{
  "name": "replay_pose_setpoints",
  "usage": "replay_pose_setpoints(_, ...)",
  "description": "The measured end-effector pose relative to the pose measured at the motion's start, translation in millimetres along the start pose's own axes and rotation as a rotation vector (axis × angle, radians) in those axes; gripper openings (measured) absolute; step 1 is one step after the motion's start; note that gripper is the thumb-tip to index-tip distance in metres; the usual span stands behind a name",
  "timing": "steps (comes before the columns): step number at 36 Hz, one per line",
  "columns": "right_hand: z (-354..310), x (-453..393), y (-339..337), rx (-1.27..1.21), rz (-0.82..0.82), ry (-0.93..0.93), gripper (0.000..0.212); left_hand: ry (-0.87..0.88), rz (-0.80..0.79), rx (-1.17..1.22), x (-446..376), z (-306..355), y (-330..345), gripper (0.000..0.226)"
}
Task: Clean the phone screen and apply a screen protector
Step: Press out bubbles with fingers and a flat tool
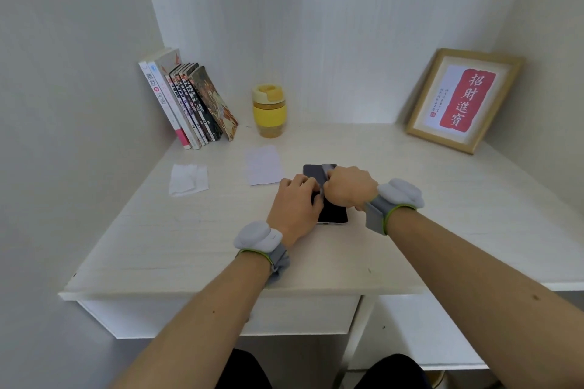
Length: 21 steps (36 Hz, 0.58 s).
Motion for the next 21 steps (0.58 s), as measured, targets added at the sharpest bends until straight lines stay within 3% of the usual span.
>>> replay_pose_setpoints(21,-2.5,-6.3,5.4,-0.033,0.011,0.001,0.026,-0.004,-0.021,-0.001,-0.7,-0.5,-1.0,0.018)
Point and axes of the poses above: each hand's wrist, its own x-axis away from the middle knuckle, its own y-axis out of the palm, z = x × y, the point moved 1 cm from there along -x, towards the middle knuckle, and after that the axes turned 12 degrees about z, right-handed, at the moved point
